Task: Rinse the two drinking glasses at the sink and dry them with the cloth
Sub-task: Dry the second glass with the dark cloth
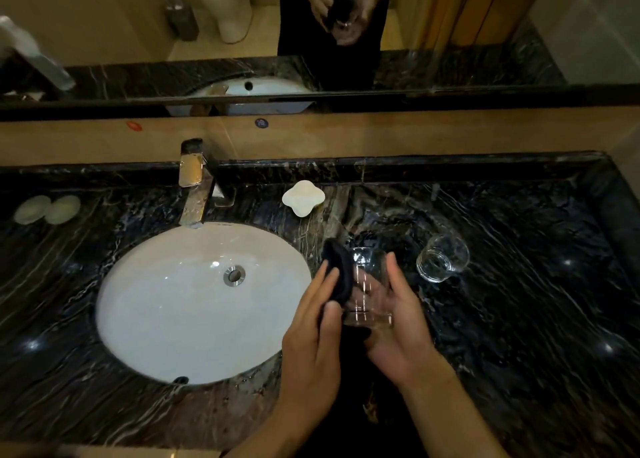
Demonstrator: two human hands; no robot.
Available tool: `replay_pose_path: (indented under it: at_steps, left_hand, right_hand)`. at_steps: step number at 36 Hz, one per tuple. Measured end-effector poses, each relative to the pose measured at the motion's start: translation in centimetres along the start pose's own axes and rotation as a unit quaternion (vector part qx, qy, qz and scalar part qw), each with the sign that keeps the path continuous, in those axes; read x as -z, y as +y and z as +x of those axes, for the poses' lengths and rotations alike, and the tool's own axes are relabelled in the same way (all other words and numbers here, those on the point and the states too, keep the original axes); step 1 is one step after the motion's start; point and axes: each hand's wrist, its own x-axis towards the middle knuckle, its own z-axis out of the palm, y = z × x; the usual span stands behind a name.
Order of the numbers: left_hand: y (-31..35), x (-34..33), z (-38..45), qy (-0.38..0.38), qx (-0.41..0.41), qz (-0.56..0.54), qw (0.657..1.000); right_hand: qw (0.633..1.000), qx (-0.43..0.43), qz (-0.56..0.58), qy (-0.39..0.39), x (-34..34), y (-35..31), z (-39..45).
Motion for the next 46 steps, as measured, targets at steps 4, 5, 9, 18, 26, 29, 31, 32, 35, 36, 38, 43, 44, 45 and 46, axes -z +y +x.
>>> replay_pose_path:
  at_steps: [4, 5, 9, 18, 26, 29, 31, 32, 35, 36, 38, 43, 44, 45, 46]
  left_hand:
    - [1.6, 0.5, 1.7, -0.001, 0.141, -0.054, 0.989]
    - [1.8, 0.7, 2.3, -0.015, 0.164, -0.074, 0.984]
    - [1.3, 1.5, 4.1, -0.071, 0.211, -0.103, 0.969]
    - [0.6, 0.3, 1.9, -0.076, -0.053, 0.139, 0.986]
    - [-1.8, -1.0, -0.4, -0.074, -0.224, 0.173, 0.956]
    - [-0.5, -1.0, -0.2, -0.045, -0.103, 0.076, 0.991]
    - [0.3, -1.2, 0.0, -0.008, -0.036, 0.024, 0.999]
    - [0.7, -1.1, 0.2, 0.004, -0.012, 0.005, 1.0]
    - [1.8, -0.8, 1.0, 0.007, 0.08, -0.063, 0.995]
    - [1.9, -0.7, 1.3, 0.002, 0.119, -0.101, 0.988]
    - [2.1, -0.4, 2.1, -0.009, 0.181, -0.167, 0.969]
    - [1.7, 0.3, 3.9, -0.033, 0.228, -0.158, 0.96]
    - [1.5, 0.3, 4.0, -0.039, 0.207, -0.125, 0.97]
    - [1.3, 0.3, 4.0, -0.04, 0.176, -0.088, 0.98]
    - [1.2, 0.2, 3.8, -0.039, 0.136, -0.053, 0.989]
  right_hand:
    - [0.998, 0.018, -0.05, -0.016, 0.3, -0.2, 0.3]
    - [0.998, 0.023, -0.06, -0.02, 0.4, -0.3, 0.3]
    - [0.993, 0.047, -0.111, 0.015, 1.2, -0.3, 0.6]
    - [0.986, 0.112, -0.107, 0.06, -0.2, 0.2, 0.5]
    - [0.998, 0.057, 0.035, 0.018, 0.2, 0.1, 0.6]
    - [0.997, 0.067, 0.013, 0.034, 0.1, 0.0, 0.2]
    - [0.998, 0.056, -0.003, 0.011, -0.1, 0.0, -0.1]
    - [0.999, 0.05, -0.007, -0.002, -0.1, 0.0, -0.2]
    - [0.998, 0.056, -0.04, -0.011, 0.1, -0.3, -0.1]
    - [0.996, 0.062, -0.063, -0.008, 0.0, -0.4, -0.1]
    - [0.989, 0.082, -0.119, 0.012, -0.1, -0.7, 0.0]
    - [0.959, 0.169, -0.218, 0.064, -0.2, -0.5, 0.1]
    - [0.961, 0.16, -0.216, 0.06, -0.5, -0.5, 0.0]
    - [0.966, 0.143, -0.21, 0.05, -0.7, -0.4, -0.2]
    - [0.97, 0.132, -0.201, 0.038, -0.8, -0.4, -0.3]
